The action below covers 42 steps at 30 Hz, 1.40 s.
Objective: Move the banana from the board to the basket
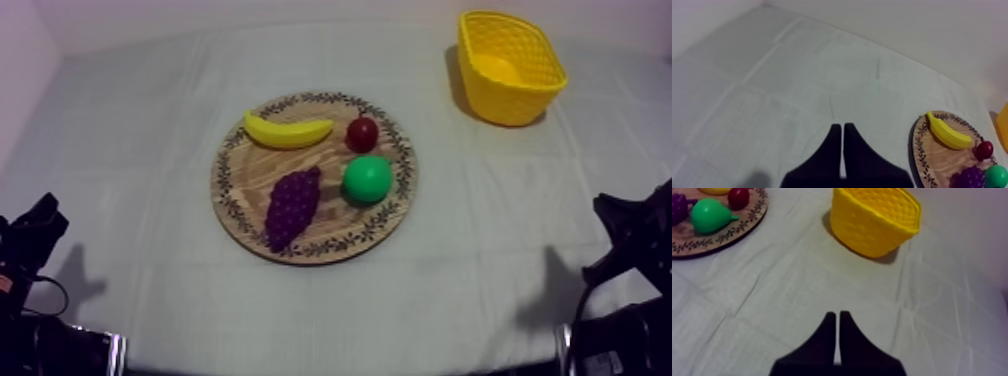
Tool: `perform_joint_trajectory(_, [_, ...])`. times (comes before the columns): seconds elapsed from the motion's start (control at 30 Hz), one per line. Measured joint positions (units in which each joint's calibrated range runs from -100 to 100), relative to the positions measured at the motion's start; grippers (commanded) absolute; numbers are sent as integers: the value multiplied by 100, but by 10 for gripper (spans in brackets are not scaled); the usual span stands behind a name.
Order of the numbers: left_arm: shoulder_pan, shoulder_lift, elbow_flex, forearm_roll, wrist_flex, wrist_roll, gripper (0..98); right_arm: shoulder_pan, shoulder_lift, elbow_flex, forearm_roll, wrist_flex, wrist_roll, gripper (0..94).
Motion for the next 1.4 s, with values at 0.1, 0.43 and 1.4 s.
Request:
perform_joint_trajectory(0.1, [0, 0, 0, 0, 0, 0, 1, -93, 302, -314, -27, 18, 126, 9])
perform_joint_trajectory(0.43, [0, 0, 0, 0, 0, 0, 1, -898, 2224, -2168, 368, 45, -200, 34])
perform_joint_trajectory(1.4, [0, 0, 0, 0, 0, 0, 1, -2863, 8726, -8295, 810, 610, -253, 43])
